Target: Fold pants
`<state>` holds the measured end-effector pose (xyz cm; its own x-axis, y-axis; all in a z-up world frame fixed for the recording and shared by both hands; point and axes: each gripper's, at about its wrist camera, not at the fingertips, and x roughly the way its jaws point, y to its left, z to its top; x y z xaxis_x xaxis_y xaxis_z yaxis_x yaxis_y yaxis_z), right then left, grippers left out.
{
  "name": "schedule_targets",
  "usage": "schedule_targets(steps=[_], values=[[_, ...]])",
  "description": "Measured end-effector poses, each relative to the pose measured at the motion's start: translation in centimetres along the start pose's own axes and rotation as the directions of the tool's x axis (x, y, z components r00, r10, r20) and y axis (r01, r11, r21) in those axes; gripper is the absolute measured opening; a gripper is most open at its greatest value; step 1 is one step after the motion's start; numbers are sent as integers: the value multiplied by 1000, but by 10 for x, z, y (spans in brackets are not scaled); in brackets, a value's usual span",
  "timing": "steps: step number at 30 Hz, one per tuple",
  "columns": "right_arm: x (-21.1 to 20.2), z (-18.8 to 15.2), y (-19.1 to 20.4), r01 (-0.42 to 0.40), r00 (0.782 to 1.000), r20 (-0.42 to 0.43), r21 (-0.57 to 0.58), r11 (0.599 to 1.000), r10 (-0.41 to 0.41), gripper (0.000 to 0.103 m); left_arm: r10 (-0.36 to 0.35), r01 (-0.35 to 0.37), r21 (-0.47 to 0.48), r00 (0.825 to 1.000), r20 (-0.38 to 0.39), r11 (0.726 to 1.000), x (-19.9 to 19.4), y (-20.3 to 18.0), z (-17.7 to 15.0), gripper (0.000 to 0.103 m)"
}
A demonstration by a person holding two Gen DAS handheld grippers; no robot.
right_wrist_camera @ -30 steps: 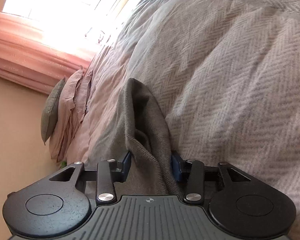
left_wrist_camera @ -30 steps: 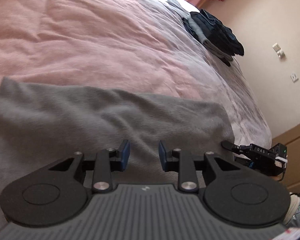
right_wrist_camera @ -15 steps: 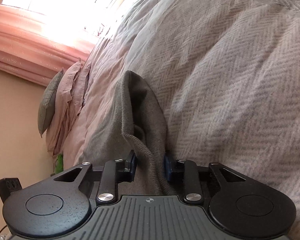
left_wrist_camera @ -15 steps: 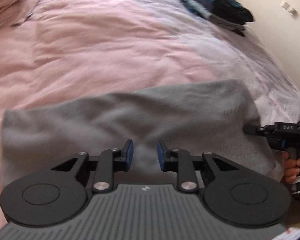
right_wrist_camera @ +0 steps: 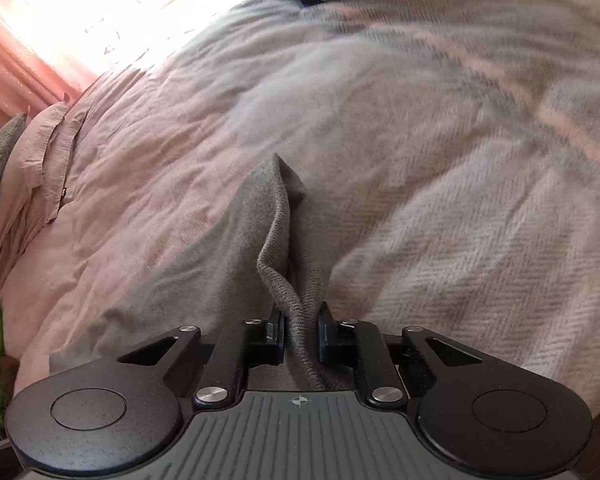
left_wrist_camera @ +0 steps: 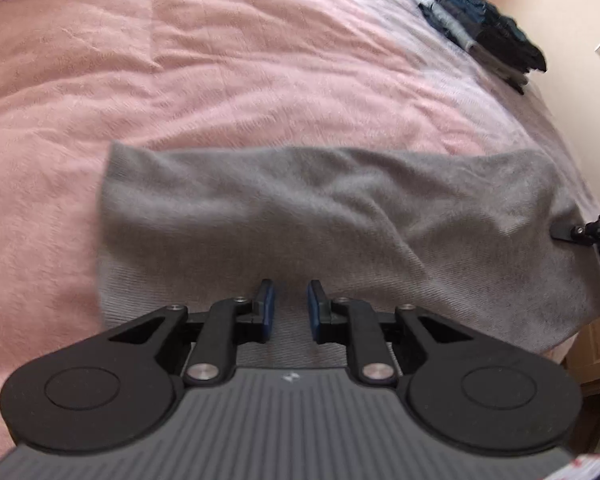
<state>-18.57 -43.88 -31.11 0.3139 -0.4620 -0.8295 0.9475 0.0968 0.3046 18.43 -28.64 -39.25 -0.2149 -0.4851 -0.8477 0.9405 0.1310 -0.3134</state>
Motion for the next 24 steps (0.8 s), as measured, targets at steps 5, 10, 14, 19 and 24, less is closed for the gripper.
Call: schedule_targets(steps=[5,10,14,19,24], values=[[-47,-35,144,83,992,113,-312,946,-50,11,-21,23,-114,1000,12,993,-52,73,-9,15],[-40,-105,269,73,994,113,-551,832,-12,11,32,-35,-168,999,-20,985,-87,146,-27,15],[10,-158,336,66,998,57,-649,758,-39,11,62,-64,-216,998,-14,974,-102,190,-41,15],[98,-215,363,88,991,-15,-679,729,-134,14,54,-55,-299,998,-10,953,-109,227,-56,15],[104,-233,369,103,989,15,-771,629,-144,34,16,-24,-313,999,-29,949,-106,234,-64,15]])
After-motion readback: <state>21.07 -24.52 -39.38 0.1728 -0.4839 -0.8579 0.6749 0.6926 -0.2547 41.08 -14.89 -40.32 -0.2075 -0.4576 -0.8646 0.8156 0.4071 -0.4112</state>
